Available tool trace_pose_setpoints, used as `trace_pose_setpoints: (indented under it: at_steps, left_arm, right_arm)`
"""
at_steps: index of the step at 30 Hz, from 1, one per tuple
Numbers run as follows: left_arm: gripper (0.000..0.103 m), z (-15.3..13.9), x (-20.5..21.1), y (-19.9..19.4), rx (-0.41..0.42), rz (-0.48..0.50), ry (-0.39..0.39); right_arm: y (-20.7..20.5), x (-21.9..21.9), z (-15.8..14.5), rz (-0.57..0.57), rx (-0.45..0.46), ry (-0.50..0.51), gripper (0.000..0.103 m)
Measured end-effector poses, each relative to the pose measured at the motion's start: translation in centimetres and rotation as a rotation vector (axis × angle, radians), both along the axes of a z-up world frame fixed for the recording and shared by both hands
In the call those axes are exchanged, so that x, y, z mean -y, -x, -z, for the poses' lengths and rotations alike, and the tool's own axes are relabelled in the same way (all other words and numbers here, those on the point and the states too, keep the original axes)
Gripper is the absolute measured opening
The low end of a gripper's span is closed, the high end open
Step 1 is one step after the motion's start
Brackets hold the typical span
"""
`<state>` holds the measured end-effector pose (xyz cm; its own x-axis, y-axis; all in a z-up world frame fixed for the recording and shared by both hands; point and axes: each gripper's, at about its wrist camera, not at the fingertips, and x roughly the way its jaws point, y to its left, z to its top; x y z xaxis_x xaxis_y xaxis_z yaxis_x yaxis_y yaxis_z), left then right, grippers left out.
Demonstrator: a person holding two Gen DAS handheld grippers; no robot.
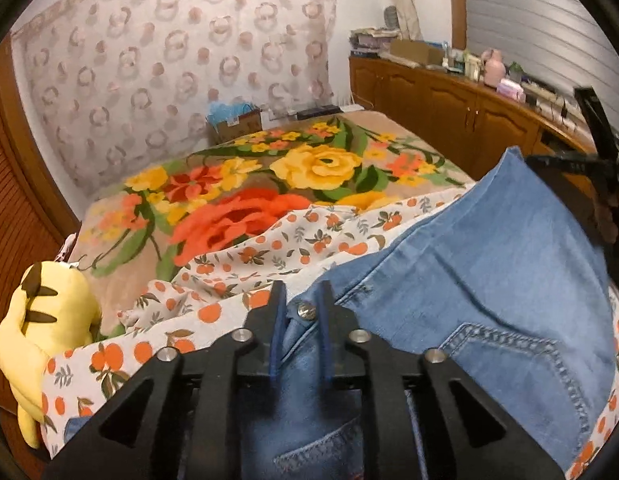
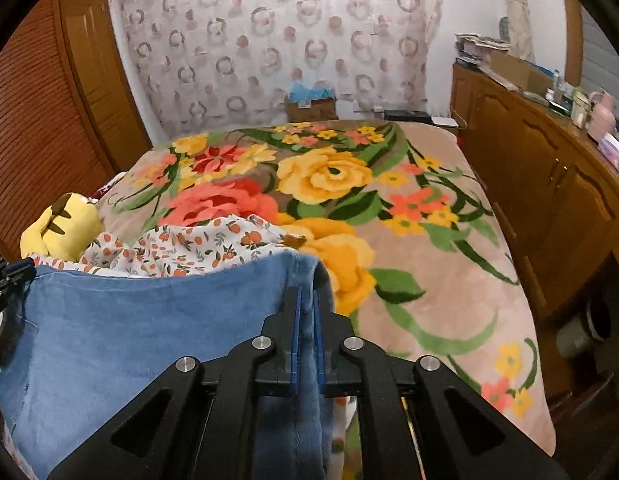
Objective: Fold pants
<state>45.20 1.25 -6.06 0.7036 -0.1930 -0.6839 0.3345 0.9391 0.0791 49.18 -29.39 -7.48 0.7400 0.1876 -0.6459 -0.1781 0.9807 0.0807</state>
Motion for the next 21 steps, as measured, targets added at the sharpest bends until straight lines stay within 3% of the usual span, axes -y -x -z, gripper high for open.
trace_pose_setpoints:
  at_steps: [2, 6, 9, 12, 21]
  left_arm:
    - [0.030, -0.7, -0.2, 1.1, 0.020, 0.005, 0.025]
    - [0.048, -2.0, -0.9, 3.8, 0.053, 0.002, 0.056]
    - [0.048, -2.3, -1.5, 6.3, 0.068, -0.021, 0.064]
    - [0.048, -2.1, -2.2, 8.7, 0.061, -0.032, 0.081]
    - [0.048, -1.1, -6.3, 16.0, 0.052, -0.110, 0.099]
  right_arm:
    - [1.8, 0.2, -0.7, -0.011, 0.019, -0.004, 0.019]
    - [5.9, 0.0, -1.9, -0.036, 0.059, -0.025, 0.025]
    - [9.0, -0.2, -2.0, -0.060, 0.087, -0.029, 0.032]
    - [11.4, -1.1, -1.3, -0.043, 0.109, -0.011, 0.048]
    - [16.7, -5.0, 0.9, -0.119, 0.081, -0.035, 0.053]
